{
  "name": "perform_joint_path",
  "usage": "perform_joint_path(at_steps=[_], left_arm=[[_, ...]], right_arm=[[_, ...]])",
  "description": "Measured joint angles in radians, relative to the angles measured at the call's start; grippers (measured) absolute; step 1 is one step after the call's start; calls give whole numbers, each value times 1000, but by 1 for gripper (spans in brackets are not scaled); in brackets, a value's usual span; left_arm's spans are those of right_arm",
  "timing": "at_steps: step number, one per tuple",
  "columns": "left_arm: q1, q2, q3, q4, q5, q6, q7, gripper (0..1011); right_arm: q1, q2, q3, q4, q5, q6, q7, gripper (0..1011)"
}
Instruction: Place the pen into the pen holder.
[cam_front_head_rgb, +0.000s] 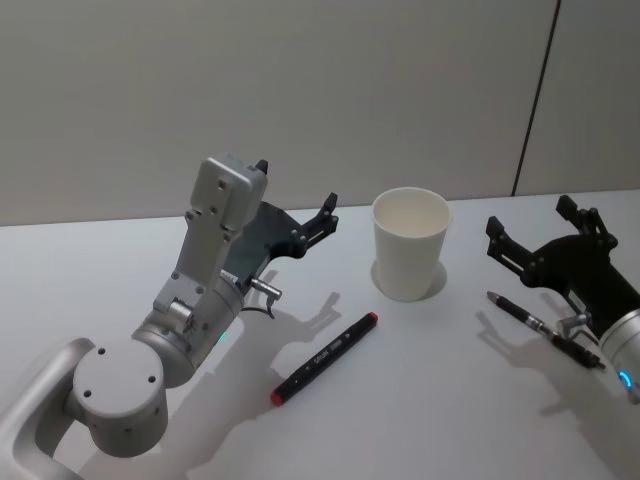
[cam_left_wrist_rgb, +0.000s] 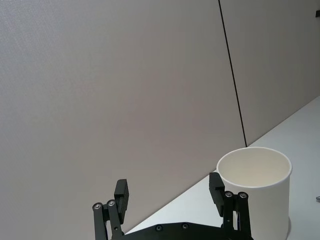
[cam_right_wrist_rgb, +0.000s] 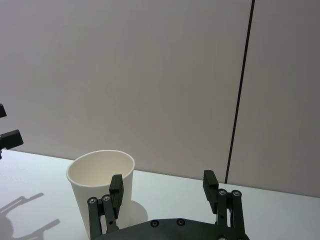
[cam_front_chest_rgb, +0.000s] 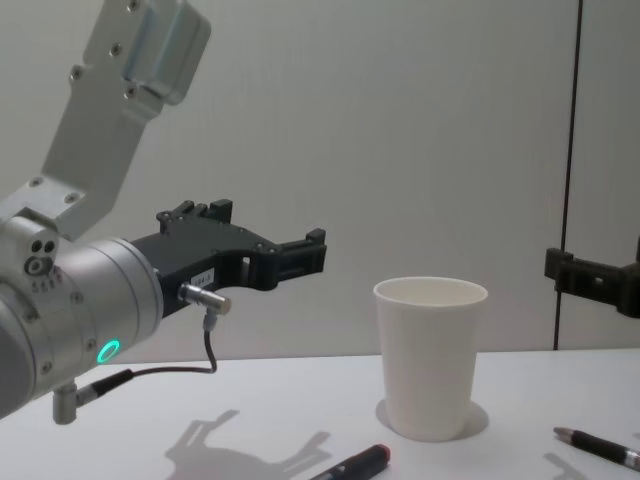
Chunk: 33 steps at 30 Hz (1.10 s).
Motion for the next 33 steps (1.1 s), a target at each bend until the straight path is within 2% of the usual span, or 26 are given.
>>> perform_joint_path(at_steps=[6,16,26,33], left_arm=[[0,0,0,0,0,0,0,1001],[0,0,0,0,0,0,0,1001],[0,0,0,0,0,0,0,1001],[0,0,0,0,0,0,0,1001]], right_arm=[[-3,12,9,-5,0,0,4,1001],[-51,75,53,-52,33,15,1,1001],[-115,141,99,-107,70,59,-24,1002],[-127,159,111,-122,66,106,-33,1001]])
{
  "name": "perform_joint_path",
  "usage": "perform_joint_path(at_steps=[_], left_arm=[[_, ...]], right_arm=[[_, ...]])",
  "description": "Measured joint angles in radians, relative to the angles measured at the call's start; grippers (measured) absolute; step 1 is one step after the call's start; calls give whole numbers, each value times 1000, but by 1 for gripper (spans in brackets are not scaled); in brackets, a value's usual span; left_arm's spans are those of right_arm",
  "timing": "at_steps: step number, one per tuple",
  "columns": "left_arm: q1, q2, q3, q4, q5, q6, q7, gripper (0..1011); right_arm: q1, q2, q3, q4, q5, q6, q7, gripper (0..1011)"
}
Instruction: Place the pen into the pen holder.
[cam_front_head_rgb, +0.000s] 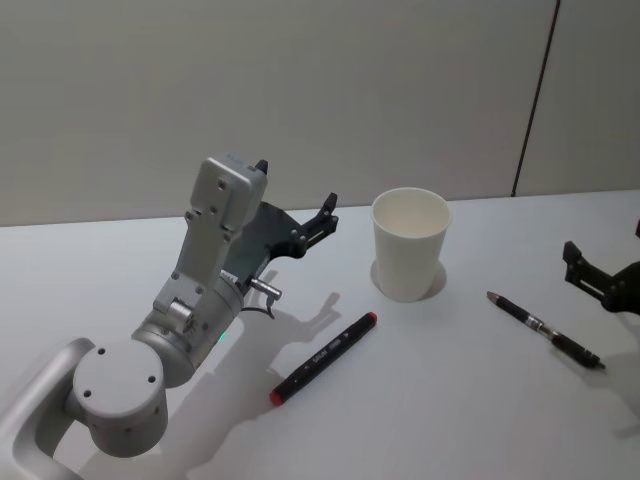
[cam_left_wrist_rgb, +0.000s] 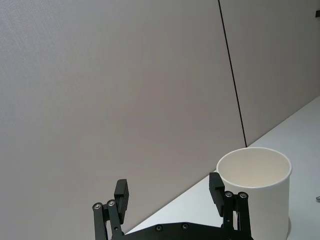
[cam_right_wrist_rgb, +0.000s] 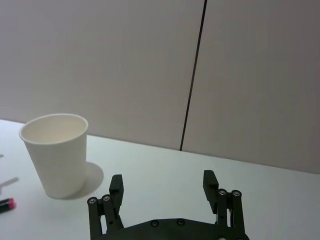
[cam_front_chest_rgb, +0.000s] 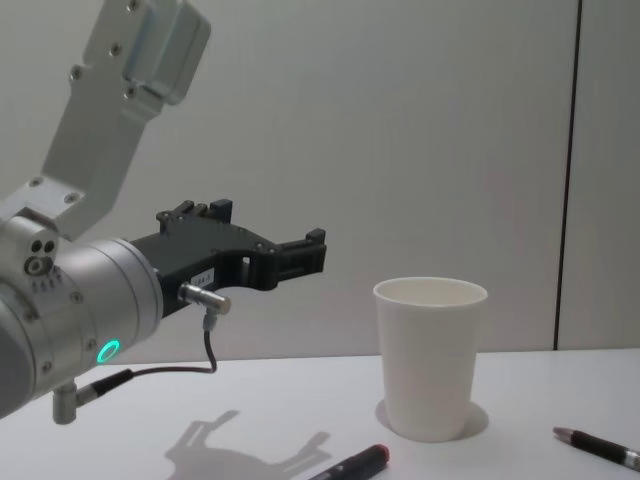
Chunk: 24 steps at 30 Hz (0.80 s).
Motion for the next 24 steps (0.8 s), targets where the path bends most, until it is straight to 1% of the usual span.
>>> perform_joint_path(at_steps=[6,7,10,14,20,24], left_arm=[[0,0,0,0,0,0,0,1001],[0,0,0,0,0,0,0,1001],[0,0,0,0,0,0,0,1001],[0,0,0,0,0,0,0,1001],[0,0,0,0,0,0,0,1001],[0,0,0,0,0,0,0,1001]], right_arm=[[8,3,1,-6,-19,68,-4,1001],[12,2,-1,-6,-25,87,-4,1001],[22,-3,-6,-5,-39,120,-4,1001],[45,-16,-19,6,-72,182,1,1001],[80,-40,-41,28,-123,259,16,1001],[94,-51,-51,40,-146,291,25,1001]])
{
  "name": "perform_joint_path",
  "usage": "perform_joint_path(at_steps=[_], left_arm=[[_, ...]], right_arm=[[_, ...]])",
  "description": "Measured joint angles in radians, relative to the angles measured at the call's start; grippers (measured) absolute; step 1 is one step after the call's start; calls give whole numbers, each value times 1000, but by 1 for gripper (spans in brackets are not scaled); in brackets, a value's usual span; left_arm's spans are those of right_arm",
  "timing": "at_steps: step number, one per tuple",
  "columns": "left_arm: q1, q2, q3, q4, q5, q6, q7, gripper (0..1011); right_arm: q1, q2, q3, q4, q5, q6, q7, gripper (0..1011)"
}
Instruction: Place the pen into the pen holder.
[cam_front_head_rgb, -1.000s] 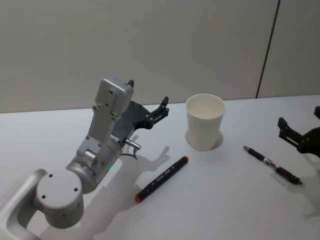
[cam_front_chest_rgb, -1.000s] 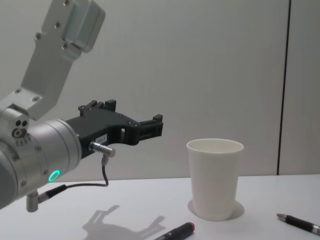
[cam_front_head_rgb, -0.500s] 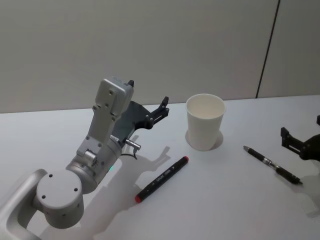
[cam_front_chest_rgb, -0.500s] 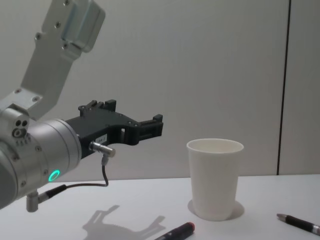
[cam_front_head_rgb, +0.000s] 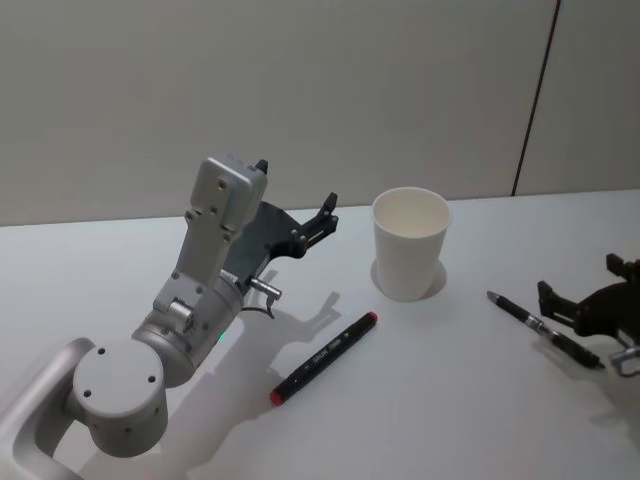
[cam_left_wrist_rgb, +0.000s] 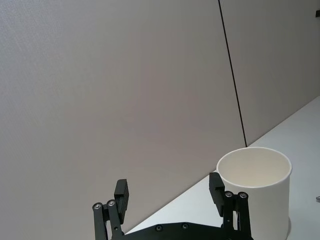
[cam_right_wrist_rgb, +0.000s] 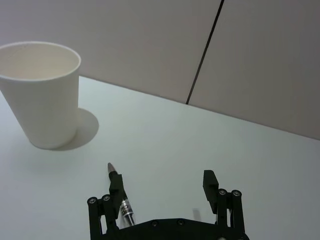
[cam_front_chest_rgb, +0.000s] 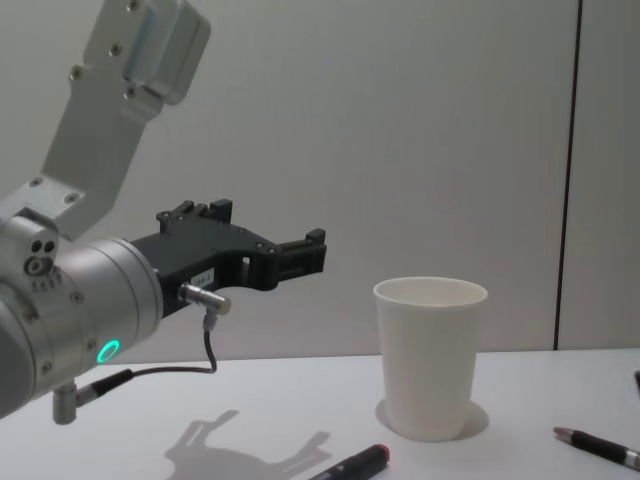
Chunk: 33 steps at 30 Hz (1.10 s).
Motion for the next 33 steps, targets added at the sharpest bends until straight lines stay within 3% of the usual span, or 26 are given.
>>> perform_joint_path(at_steps=[8,18,26,33], left_arm=[[0,0,0,0,0,0,0,1001],[0,0,0,0,0,0,0,1001],[0,0,0,0,0,0,0,1001],[0,0,0,0,0,0,0,1001]], right_arm=[[30,-29,-29,38,-54,61,33,1002],[42,-50,-47,76,-81,80,53,1001],[44,-64,-52,97,-81,79,55,1001],[44,-78,-50,114,-55,67,45,1001]])
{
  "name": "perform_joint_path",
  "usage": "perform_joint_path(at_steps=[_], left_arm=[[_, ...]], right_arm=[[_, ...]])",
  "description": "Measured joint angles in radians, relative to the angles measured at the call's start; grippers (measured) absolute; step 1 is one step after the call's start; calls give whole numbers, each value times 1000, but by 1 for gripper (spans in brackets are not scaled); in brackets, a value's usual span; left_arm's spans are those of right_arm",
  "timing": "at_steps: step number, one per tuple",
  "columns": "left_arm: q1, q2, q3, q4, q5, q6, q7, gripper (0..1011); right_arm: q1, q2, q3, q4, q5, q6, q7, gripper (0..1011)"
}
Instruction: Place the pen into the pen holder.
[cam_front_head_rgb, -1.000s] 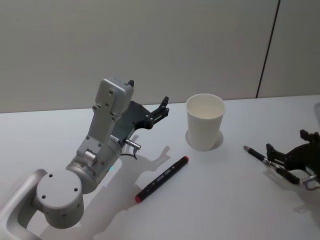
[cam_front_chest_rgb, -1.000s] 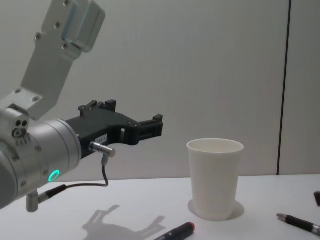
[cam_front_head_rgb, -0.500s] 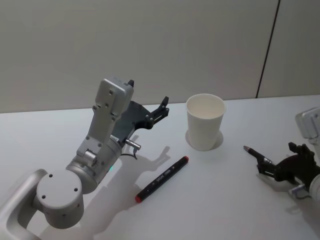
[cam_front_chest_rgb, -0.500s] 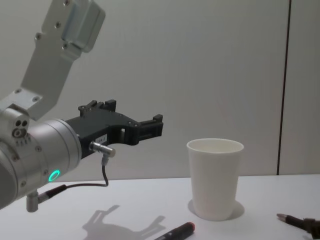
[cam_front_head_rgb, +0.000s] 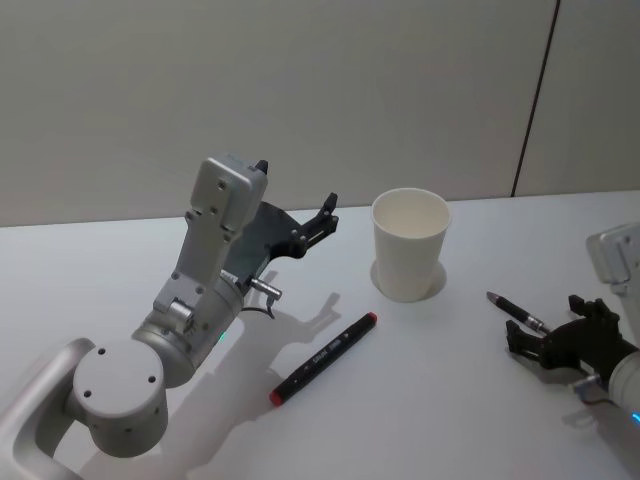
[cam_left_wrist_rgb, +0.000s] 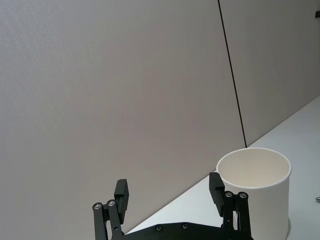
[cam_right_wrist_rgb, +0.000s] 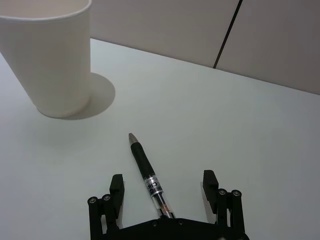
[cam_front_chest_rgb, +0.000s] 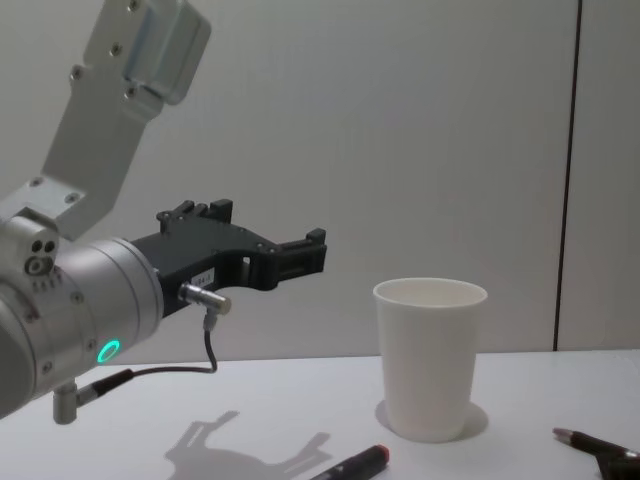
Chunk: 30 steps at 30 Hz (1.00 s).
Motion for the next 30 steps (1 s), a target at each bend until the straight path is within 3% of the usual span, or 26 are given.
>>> perform_joint_path(at_steps=[15,30], left_arm=[[0,0,0,0,0,0,0,1001],[0,0,0,0,0,0,0,1001]], right_arm=[[7,-27,5,31,51,-13,-22,1001],[7,-32,6,35,57,-21,-23,1001]])
